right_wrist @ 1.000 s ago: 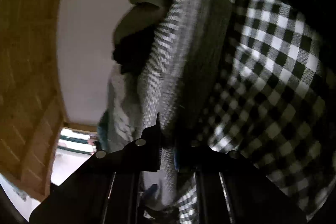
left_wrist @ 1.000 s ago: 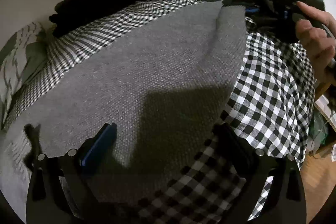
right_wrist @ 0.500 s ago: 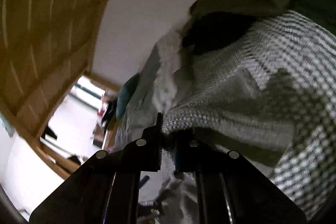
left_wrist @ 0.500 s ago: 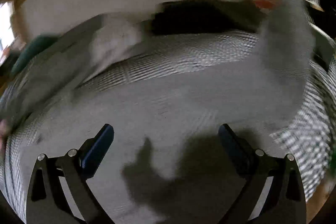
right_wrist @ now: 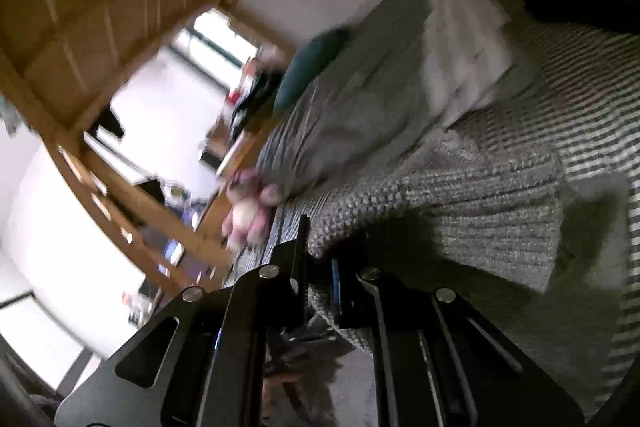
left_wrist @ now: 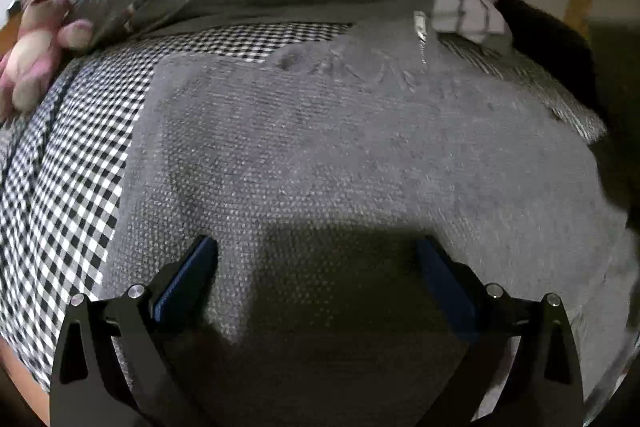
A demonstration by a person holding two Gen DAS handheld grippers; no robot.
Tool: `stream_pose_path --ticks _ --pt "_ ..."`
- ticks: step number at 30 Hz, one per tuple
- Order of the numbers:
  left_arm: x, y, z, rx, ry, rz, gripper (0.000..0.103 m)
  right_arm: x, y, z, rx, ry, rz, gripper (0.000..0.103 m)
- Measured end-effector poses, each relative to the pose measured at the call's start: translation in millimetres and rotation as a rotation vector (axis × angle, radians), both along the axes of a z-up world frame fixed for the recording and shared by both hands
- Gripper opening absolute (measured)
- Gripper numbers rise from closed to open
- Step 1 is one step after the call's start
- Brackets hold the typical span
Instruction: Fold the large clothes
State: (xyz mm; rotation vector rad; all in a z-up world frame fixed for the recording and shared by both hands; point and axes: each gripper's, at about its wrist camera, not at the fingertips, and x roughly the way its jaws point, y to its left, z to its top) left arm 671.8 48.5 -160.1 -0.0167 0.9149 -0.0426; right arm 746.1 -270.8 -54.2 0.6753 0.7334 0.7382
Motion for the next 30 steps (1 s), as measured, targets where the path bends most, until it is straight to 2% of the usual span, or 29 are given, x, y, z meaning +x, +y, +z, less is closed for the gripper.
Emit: stream_pose_path --ticks 1,2,3,6,7,11,12,14,16,18,19,21,24,25,26,28,29,30 --pt "-3.2 3.2 3.0 -0.016 -0.008 -0.013 0.099 2.7 23.5 -4.9 -0.022 0.006 0.025 0.009" --pt "-11.0 13.3 12.0 -0.062 -0.051 -0.015 0.099 5.5 53.6 -14.1 -0.05 0.018 0.063 0.009" --pt "-15.2 22.0 16.7 -0.073 -0.078 0.004 0.099 7.1 69.4 -21.6 -0.067 0.025 0.084 0.009" --pt "-26.4 64.8 37.2 -0.028 -0.174 0.14 0.099 5.9 136.8 -47.5 -0.241 0.025 0.168 0.009" --pt "-28.7 75.1 38.4 -0.027 -0.178 0.173 0.099 3.5 162.9 -57.4 -0.342 0.013 0.195 0.009" --pt "-44.4 132.1 43.7 -0.126 -0.173 0.302 0.099 -5.6 236.9 -87.2 -0.662 -0.03 0.258 0.01" --pt "-48.7 140.5 47.8 -0.131 -0.189 0.326 0.099 -9.3 248.8 -90.2 -0.719 -0.046 0.271 0.012" --pt "-58.0 160.2 58.2 -0.127 -0.241 0.38 0.099 -22.6 285.3 -97.5 -0.901 -0.106 0.3 0.026" --pt "-71.5 167.5 68.5 -0.128 -0.284 0.42 0.099 -33.2 304.6 -99.1 -0.947 -0.152 0.343 0.073" --pt "-72.6 179.6 71.7 -0.149 -0.304 0.452 0.098 -41.0 311.0 -97.8 -0.93 -0.19 0.352 0.095" --pt "-71.8 185.5 72.8 -0.166 -0.303 0.459 0.098 -43.3 312.0 -95.7 -0.919 -0.205 0.343 0.099" --pt "-76.0 186.6 74.1 -0.19 -0.299 0.463 0.098 -42.6 307.9 -87.2 -0.892 -0.201 0.319 0.099" --pt "-85.1 180.6 80.0 -0.183 -0.319 0.438 0.099 -42.6 286.2 -54.5 -0.768 -0.148 0.296 0.099" --pt "-85.6 177.2 79.3 -0.18 -0.317 0.429 0.099 -44.9 284.9 -45.3 -0.762 -0.158 0.301 0.1" --pt "-81.7 170.9 78.0 -0.18 -0.31 0.416 0.099 -49.8 286.2 -38.3 -0.809 -0.18 0.322 0.1" --pt "-74.7 156.5 77.2 -0.21 -0.292 0.373 0.099 -60.1 304.9 -42.9 -0.978 -0.233 0.374 0.1" --pt "-70.6 154.6 76.4 -0.226 -0.286 0.347 0.099 -72.7 311.8 -48.1 -1.069 -0.301 0.408 0.1" --pt "-68.6 149.3 78.1 -0.241 -0.282 0.308 0.099 -81.8 314.0 -52.3 -1.109 -0.341 0.436 0.1"
